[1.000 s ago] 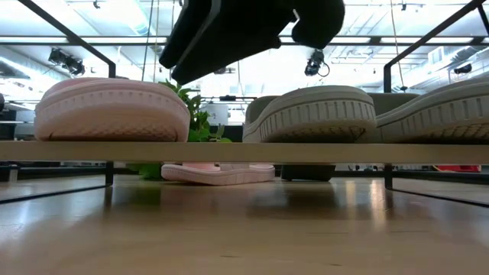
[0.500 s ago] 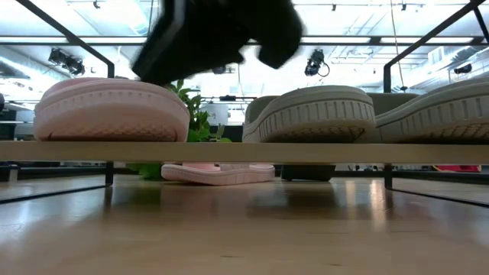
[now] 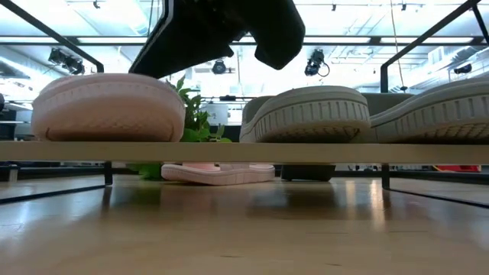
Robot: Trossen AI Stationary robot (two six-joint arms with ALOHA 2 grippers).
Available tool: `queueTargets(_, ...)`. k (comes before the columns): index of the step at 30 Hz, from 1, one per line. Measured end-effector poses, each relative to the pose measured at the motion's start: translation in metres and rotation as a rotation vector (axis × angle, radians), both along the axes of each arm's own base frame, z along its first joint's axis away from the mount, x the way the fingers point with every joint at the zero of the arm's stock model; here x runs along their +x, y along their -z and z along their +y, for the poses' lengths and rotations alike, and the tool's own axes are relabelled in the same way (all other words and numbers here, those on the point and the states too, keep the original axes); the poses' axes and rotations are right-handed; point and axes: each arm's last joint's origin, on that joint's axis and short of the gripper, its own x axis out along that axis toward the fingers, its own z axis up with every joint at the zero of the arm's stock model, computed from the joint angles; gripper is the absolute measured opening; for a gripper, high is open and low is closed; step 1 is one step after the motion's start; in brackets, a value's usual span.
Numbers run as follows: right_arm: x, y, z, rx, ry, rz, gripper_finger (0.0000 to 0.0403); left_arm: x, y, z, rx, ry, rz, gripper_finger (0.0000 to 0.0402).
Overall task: Pick and place slides into the shelf
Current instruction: Put the top pink slipper on the shelf
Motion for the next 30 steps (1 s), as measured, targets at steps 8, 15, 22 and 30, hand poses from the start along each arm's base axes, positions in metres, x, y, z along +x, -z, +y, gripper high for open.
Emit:
queueTargets(8, 0.005, -0.017, 0.0, 0.044, 0.075, -0.04, 0.0005, 0.0, 0.0, 0.0, 0.003, -0.01, 0.001, 0.0286)
queueTargets(15, -0.002, -0.021, 0.004, 0.029, 0.166, 0.001, 0.0002, 0.0, 0.0, 0.0, 0.005, -0.014, 0.002, 0.0286)
queueTargets(22, -0.007, -0.032, 0.016, 0.038, 0.229, -0.04, 0.0001, 0.0, 0.0, 0.0, 0.005, -0.015, 0.002, 0.0286)
queueTargets(30, -0.001, -0.039, 0.006, 0.035, 0.31, -0.089, 0.0, 0.0, 0.0, 0.0, 0.005, -0.014, 0.002, 0.0286)
